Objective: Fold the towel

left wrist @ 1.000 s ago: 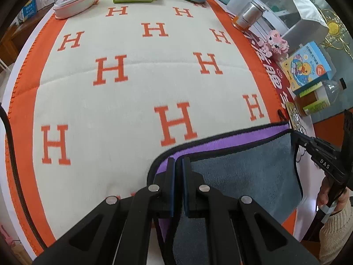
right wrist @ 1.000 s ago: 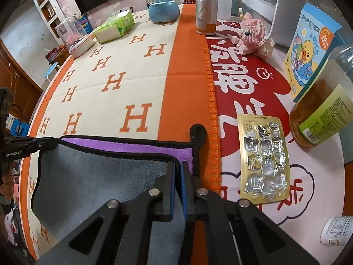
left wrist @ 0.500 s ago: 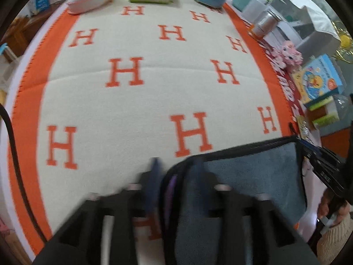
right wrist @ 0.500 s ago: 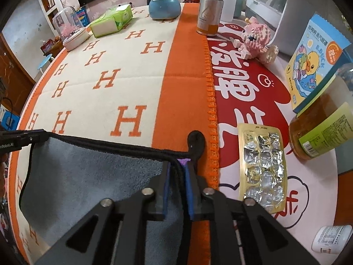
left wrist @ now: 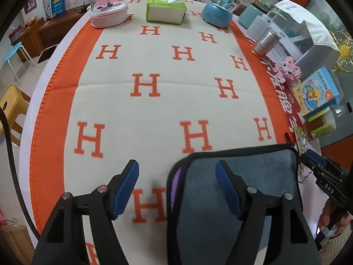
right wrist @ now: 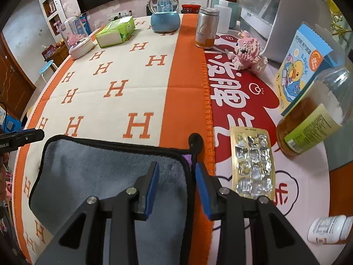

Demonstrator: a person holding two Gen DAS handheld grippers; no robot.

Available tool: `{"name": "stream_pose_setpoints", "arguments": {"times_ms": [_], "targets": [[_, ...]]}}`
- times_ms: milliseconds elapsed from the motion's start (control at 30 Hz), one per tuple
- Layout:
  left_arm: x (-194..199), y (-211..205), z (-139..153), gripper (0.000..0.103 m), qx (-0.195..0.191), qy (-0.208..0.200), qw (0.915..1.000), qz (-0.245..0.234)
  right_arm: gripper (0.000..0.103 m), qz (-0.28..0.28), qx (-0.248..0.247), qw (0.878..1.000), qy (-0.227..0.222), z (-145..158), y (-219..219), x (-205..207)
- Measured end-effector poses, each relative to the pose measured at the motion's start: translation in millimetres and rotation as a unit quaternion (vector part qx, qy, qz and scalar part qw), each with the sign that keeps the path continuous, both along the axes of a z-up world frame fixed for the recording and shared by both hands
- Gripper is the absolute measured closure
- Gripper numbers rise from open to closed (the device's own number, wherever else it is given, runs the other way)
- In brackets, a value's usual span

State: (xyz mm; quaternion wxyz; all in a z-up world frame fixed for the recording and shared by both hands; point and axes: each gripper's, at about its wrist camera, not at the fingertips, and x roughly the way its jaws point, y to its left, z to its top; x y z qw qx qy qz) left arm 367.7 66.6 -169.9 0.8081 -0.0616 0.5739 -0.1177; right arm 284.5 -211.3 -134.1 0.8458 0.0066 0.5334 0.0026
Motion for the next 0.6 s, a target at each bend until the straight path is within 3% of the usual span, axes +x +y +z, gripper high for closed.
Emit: {"name": "stream_pose_setpoints", "arguments": {"times_ms": [233,400,500,600], "targets": [[-35.9,-6.2,24.6,0.026,0.01,-0.017,0.9998,-0.002,0.068,-0.007,0.01,1.0,-0.005,15.5,8.4,-29.8],[-84.9,-5.6,46.5,0.017,0.014,-0.033,0.9993,0.008,0.054,-0.008,0.019,1.0,-0.015,28.6,18.7,-67.1],[-114.5,-3.6,55.9,0.01,0.014,-0.029,0.9993,0.018,0.052,-0.006,0.042,0.999,-0.014,33.7,23.4,-89.6],[-144.7,1.5,64.3,0.01,0.002,-0.026,0.9992,0.03,0.052,-0.002,0.06,0.998,-0.012,38.2,29.4,-114.6]]}}
